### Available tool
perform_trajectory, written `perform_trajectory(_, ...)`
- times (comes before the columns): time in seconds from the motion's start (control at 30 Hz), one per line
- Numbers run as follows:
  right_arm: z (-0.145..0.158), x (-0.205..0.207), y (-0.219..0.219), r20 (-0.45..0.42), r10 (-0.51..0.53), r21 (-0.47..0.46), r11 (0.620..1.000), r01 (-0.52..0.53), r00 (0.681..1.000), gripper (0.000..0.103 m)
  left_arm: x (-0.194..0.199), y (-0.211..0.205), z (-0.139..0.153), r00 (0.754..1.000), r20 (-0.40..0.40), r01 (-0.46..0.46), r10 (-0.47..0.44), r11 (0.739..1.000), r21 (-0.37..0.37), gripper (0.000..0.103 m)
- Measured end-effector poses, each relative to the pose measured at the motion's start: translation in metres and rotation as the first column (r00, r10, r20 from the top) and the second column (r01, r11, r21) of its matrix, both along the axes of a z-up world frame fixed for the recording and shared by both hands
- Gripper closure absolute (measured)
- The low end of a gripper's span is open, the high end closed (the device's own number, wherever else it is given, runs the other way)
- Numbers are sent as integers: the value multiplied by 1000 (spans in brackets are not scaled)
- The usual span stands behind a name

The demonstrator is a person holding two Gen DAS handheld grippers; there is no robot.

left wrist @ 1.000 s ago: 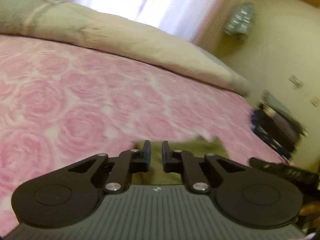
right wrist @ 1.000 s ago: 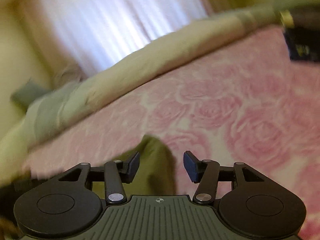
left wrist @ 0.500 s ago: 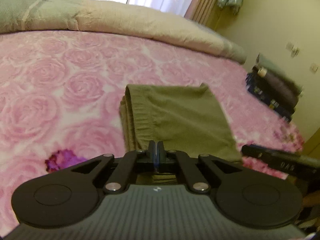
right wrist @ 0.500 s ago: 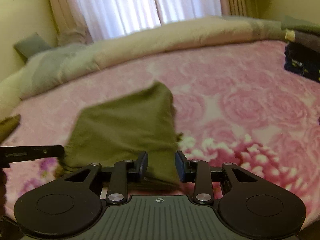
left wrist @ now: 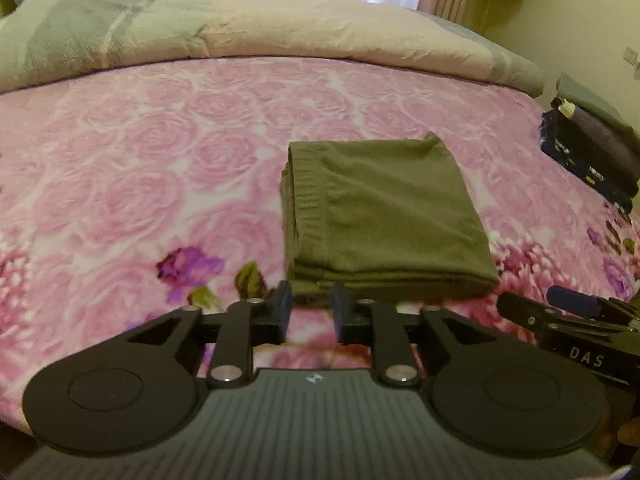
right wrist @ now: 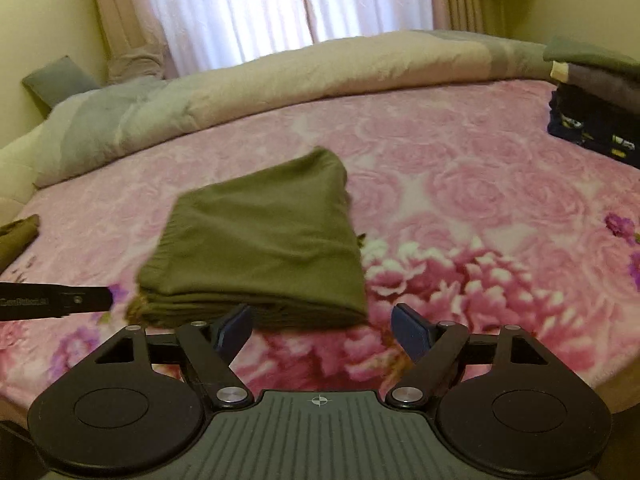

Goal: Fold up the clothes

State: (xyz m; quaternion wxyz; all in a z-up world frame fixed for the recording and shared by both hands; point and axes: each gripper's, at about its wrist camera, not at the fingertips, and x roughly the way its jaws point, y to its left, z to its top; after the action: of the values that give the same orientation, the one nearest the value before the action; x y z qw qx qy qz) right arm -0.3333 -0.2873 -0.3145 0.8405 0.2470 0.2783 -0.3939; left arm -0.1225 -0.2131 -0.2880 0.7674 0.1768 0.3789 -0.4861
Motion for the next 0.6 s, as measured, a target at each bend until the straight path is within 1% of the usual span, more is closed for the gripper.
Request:
perform_trajectory(0.07, 4, -4, 8, 6, -8, 10, 1000, 8, 1000, 24, -9, 8, 4, 1000, 16, -2, 2, 1000, 13, 82)
perform_trajectory(0.1, 5, -6, 11, 8, -14, 14, 1000, 14, 1000, 24, -13, 12, 6, 1000, 20, -1, 1, 1000, 16, 80)
perform_trajectory(0.13, 6, -9, 15, 9, -19, 18, 1000, 19, 1000, 24, -17, 18, 8, 1000, 22, 0, 0, 1000, 18, 75)
perform_trajectory(0.17, 8, -11, 17, 11, -25, 21, 999, 25, 1000, 24, -21, 23, 9, 1000, 24, 0, 0, 1000, 19, 74)
perform_trajectory(0.27, 11, -18, 27, 16, -41, 30, 999, 41, 999, 24, -28, 36, 13, 1000, 29, -3, 2, 1000, 20, 73)
perform_trajectory(0.4, 13, -22, 37, 21, -54, 38, 998, 53, 998, 24, -31, 48, 11, 1000, 15, -8, 7, 1000, 19, 71)
perform_trajectory(0.5, 9, -26, 41, 30, -66, 52, 997, 65, 997, 24, -27, 55, 3, 1000, -29, -5, 5, 1000, 7, 71)
perform_trajectory(0.6, 0, -31, 40, 55, -78, 81, 994, 74, 995, 24, -19, 58, -10, 995, -96, -2, 1, 1000, -13, 71)
